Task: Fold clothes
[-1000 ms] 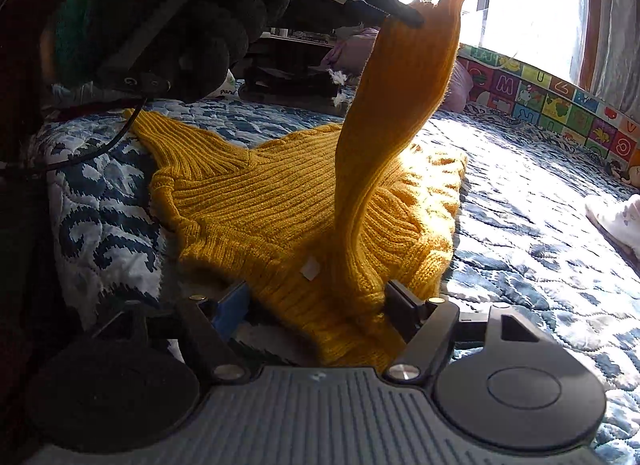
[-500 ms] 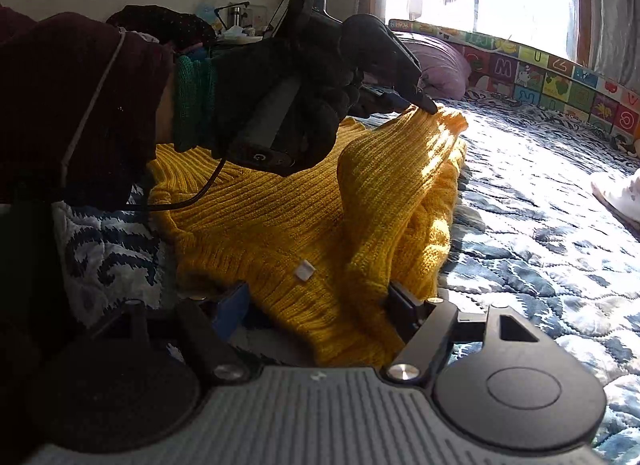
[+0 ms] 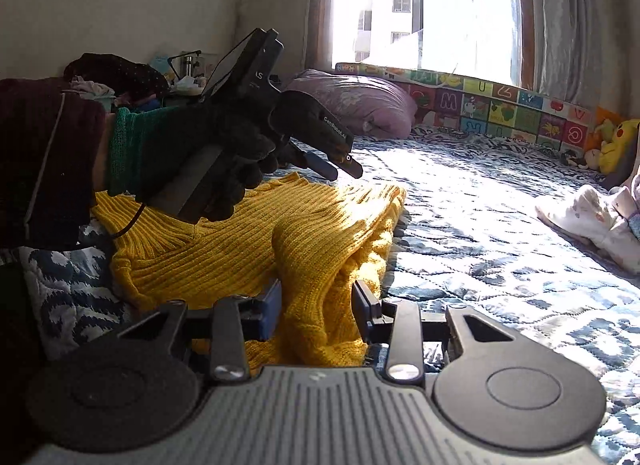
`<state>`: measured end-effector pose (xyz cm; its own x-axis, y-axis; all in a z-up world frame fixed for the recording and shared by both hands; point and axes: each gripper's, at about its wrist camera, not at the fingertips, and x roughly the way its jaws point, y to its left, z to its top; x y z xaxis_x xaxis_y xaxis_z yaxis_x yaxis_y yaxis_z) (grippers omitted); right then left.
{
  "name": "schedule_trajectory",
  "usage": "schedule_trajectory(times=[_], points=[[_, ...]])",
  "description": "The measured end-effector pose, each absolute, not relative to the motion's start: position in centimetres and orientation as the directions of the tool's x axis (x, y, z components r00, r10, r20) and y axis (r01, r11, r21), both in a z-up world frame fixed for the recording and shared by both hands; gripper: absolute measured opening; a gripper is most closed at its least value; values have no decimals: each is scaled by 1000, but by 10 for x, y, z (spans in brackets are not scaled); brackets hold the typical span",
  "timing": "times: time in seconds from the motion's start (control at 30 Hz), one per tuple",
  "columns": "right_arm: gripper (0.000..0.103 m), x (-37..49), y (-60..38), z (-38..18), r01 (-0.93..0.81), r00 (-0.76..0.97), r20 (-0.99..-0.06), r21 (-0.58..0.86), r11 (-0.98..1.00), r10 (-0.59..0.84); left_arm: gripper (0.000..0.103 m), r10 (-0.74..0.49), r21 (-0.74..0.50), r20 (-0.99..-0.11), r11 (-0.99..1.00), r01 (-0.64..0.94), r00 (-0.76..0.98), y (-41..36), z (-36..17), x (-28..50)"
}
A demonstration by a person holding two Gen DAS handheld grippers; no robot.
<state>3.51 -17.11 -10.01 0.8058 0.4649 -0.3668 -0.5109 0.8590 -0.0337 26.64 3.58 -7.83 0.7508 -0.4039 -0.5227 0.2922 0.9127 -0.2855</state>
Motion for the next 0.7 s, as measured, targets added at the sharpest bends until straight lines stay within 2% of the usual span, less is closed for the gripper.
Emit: schedule_trajectory(times=[0.1,0.3,0.4,0.5,0.57,0.67,0.7], points=[[29,46,-157,-101,-533,818,-306,-87,842,486,30,-416,-193,-541,907,374,731,14,-77,265],[28,69,-156,-129,-558,734,-440,43,829,517,30,-351,-135,-653,926,353,671,-13,-105,293],[28,74,-158,-130,-556,723,-446,79,828,528,33,-316,-111,-692,935,337,649,-21,-115,304],[28,74,-157,-134,-556,723,-445,80,828,528,34,-257,-34,-732,939,343,630,-36,-112,310],[28,70,-156,-137,-557,727,-441,69,828,526,35,-211,48,-748,928,369,630,-48,-113,310],[28,62,-159,-133,-551,746,-401,77,831,532,40,-198,84,-738,922,378,645,-54,-102,302],[28,59,-161,-130,-550,752,-386,79,832,534,41,-218,58,-708,930,363,671,-48,-93,293]])
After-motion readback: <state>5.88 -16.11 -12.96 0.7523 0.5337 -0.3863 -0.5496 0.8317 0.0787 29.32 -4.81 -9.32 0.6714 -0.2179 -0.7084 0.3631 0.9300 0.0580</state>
